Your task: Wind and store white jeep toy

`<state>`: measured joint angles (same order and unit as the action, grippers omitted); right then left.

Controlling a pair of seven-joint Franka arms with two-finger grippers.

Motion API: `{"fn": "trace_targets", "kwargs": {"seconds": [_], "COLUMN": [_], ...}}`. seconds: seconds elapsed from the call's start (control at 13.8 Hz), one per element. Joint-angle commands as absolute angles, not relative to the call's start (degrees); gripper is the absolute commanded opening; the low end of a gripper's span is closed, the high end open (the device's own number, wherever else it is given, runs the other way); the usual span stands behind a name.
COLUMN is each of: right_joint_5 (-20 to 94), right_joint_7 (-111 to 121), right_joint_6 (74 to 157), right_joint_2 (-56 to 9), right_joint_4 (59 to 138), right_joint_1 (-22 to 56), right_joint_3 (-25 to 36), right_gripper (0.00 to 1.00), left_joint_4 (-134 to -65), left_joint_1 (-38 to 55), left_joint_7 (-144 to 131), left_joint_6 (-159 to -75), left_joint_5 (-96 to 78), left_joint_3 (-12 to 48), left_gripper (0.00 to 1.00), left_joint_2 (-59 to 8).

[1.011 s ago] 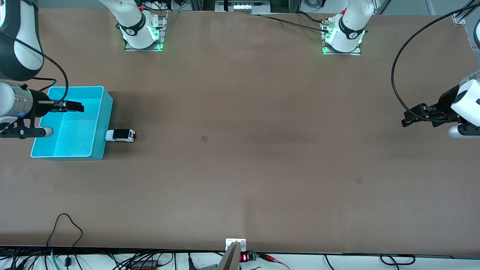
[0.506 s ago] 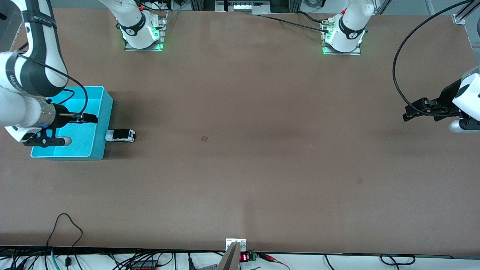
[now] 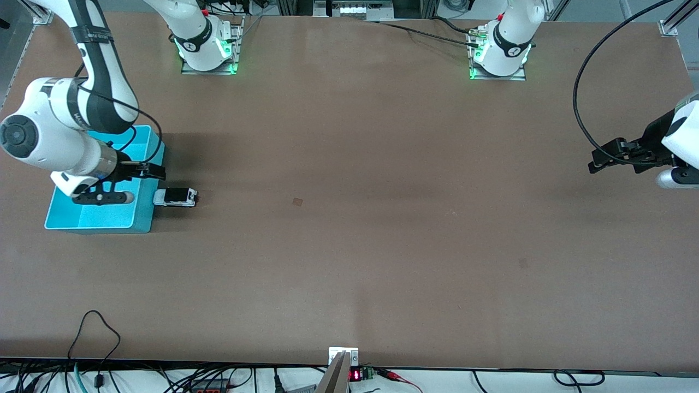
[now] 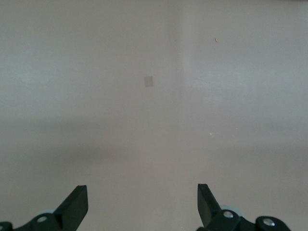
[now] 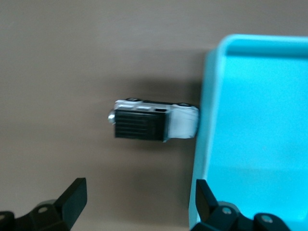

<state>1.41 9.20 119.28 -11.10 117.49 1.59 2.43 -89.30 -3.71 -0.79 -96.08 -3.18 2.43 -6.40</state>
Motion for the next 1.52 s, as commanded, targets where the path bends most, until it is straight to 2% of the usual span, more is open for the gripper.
{"fn": "trace_targets", "kwargs": {"seconds": [0.0, 0.36, 0.87, 1.44], "right_joint_5": [1.85, 1.85, 1.93, 1.05], "right_joint_7": [24.37, 53.91, 81.17, 86.39], "right_joint_6": [120.93, 128.13, 139.73, 146.06], "right_joint_2": [-9.05, -10.02, -16.34, -21.44], "right_joint_4": [120.05, 124.53, 126.65, 126.48], "right_joint_1": [-0.08, -2.99, -3.51, -3.78], "right_joint_3": [-0.08, -2.81, -3.87, -3.87], "right_gripper": [1.0, 1.0, 1.0, 1.0], "left_joint_4": [-88.51, -88.51, -88.77, -88.95], "left_joint_1": [-3.51, -3.6, -3.69, -3.69], "left_joint_7": [-1.23, -0.53, -0.79, -1.14], "left_joint_6": [-95.01, -93.08, -92.72, -92.72], "left_joint_5": [-2.11, -2.02, -2.02, -2.02], "left_joint_3": [2.2, 2.2, 2.72, 2.72], "left_gripper": [1.0, 1.0, 1.0, 1.0], "left_joint_2": [-5.8, -5.63, -4.75, -4.75]}}
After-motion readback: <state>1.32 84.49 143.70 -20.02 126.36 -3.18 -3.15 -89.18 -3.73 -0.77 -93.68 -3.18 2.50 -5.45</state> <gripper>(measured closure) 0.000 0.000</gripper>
